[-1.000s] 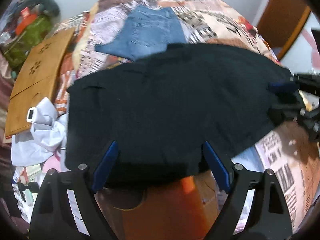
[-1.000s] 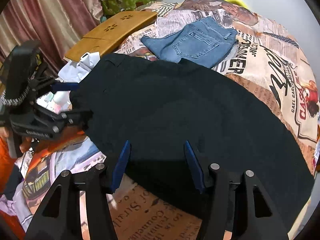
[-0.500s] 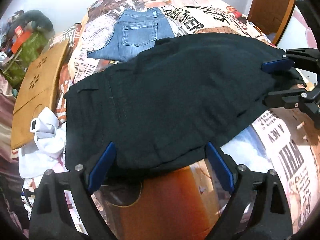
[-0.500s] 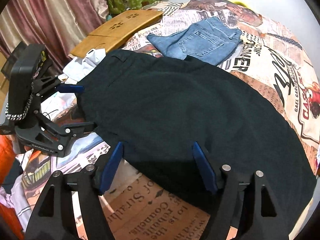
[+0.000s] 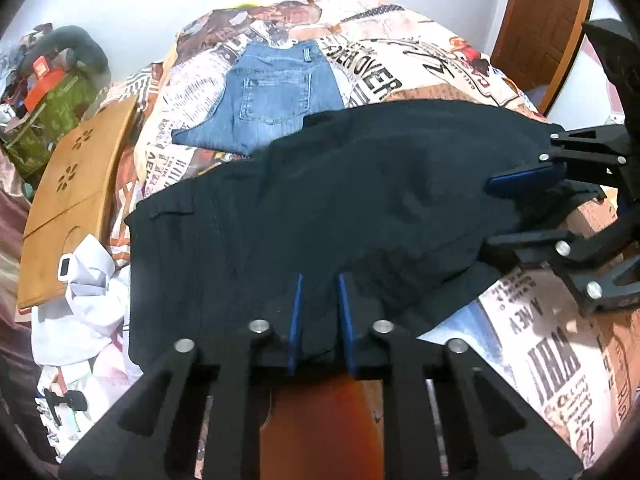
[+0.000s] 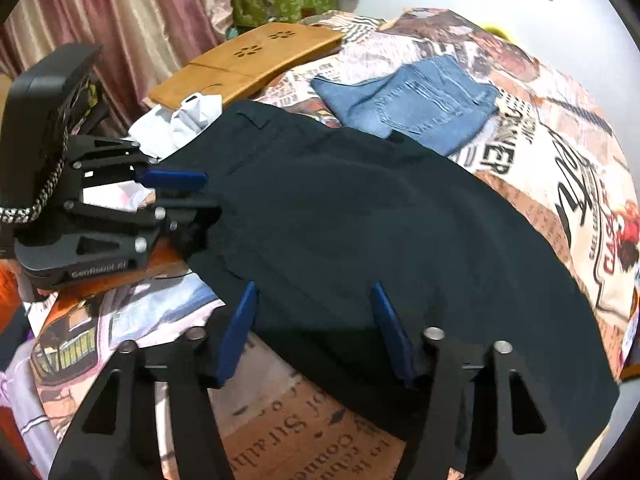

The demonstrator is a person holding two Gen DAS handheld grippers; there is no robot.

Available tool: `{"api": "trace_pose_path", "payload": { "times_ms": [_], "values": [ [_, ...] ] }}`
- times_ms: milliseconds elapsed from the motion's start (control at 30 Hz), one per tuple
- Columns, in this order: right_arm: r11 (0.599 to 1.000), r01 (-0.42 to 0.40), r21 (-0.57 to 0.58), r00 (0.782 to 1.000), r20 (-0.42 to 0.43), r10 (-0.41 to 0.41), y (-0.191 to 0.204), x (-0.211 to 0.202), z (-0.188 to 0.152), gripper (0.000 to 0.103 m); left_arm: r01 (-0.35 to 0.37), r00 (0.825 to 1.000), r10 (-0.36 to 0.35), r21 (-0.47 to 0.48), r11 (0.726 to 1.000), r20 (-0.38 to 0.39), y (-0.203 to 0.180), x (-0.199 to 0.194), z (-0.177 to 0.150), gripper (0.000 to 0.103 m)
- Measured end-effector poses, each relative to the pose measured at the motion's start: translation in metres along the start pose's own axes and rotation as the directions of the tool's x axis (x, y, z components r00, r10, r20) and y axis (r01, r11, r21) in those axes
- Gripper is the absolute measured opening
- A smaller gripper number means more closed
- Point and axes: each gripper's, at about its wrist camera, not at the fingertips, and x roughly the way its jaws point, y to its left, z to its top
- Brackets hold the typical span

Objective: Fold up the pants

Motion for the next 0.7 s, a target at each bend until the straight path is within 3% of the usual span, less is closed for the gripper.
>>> {"api": "trace_pose_path", "payload": {
  "times_ms": [67,167,433,467,533,567,600,700],
  "values": [
    [1.000,0.001,-0.029,1.000,-0.013,-0.002,0.004,0.005,0.003,0.030,0.005,1.000,-0.005,-0.008,1.000,-0.016,0.002,0.003,-0.001,0.017],
    [0.999,-0.042,-0.032,0.998,-0.039,0.041,0.004,0.010,0.005,0.016,0.017,1.000,-0.018,-0.024,1.000,-0.024,0.007,0.002,-0.002,0.017],
    [0.987,-0.153,0.038,0.987,-0.049,0.155,-0.001,0.003,-0.004,0.005,0.009,1.000,-0.009,-0.096,0.995,-0.005,0.023,-0.007,0.015,0.020],
    [0.987,-0.156,0.046,0.987,-0.039,0.158,-0.002,0.001,-0.005,0.005,0.012,1.000,-0.012,-0.098,0.995,-0.004,0.023,-0.007,0.017,0.028],
    [0.984,-0.159,0.078,0.987,-0.013,0.160,-0.005,-0.007,-0.007,0.005,0.025,1.000,-0.025,-0.096,0.995,0.002,0.021,-0.008,0.021,0.054],
    [0.983,-0.158,0.094,0.987,-0.005,0.159,-0.007,-0.010,-0.007,0.005,0.029,1.000,-0.028,-0.091,0.995,0.008,0.018,-0.008,0.022,0.072],
    [0.982,-0.153,0.114,0.988,0.008,0.153,-0.012,-0.016,-0.008,0.005,0.033,0.999,-0.031,-0.080,0.996,0.018,0.015,-0.010,0.022,0.080],
    [0.985,-0.104,0.135,0.995,0.021,0.102,-0.022,-0.029,-0.010,0.013,0.029,1.000,-0.029,-0.007,1.000,0.010,0.001,-0.010,0.017,0.081]
  ]
}}
